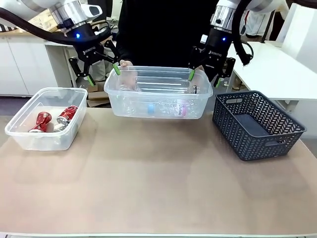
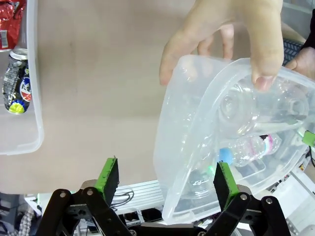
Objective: Sort the waste into each basket.
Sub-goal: Release the Organizing box you were holding.
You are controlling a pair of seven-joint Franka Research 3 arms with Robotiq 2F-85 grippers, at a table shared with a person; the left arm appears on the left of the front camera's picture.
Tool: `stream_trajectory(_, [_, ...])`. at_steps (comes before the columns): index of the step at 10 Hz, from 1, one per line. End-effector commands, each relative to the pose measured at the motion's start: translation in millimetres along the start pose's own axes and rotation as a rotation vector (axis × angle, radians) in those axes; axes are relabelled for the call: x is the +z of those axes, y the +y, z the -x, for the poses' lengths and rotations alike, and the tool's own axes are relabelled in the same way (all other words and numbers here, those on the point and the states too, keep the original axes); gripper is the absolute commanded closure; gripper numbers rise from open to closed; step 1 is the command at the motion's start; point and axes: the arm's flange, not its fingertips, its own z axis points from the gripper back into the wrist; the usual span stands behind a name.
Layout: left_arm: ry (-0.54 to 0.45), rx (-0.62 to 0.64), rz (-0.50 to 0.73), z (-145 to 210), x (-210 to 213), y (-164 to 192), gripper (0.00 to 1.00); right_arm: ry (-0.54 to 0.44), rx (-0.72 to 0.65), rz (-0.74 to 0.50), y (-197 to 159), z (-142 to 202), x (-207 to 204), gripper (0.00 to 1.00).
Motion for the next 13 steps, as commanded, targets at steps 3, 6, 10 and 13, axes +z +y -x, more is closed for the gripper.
stream_trajectory(3, [0.008,0.000,-0.003,-3.5,0.3,-2.5,0.00,-0.010,-0.001,-0.004,-0.2,0.7,6.3,0.00])
stream_trajectory(6, [0.003,-0.001,0.001,-4.1,-1.7,-1.1,0.00,-0.010,-0.001,-0.004,-0.2,0.7,6.3,0.00])
stream_trajectory(10, [-0.111,-0.171,0.181,120.5,60.8,24.7,0.00,-0.126,0.166,-0.300,-83.8,161.0,75.6,0.00])
stream_trajectory(13, [-0.093,-0.299,0.432,207.8,60.8,97.7,0.00,-0.179,0.099,-0.765,-175.1,253.7,76.0,0.00])
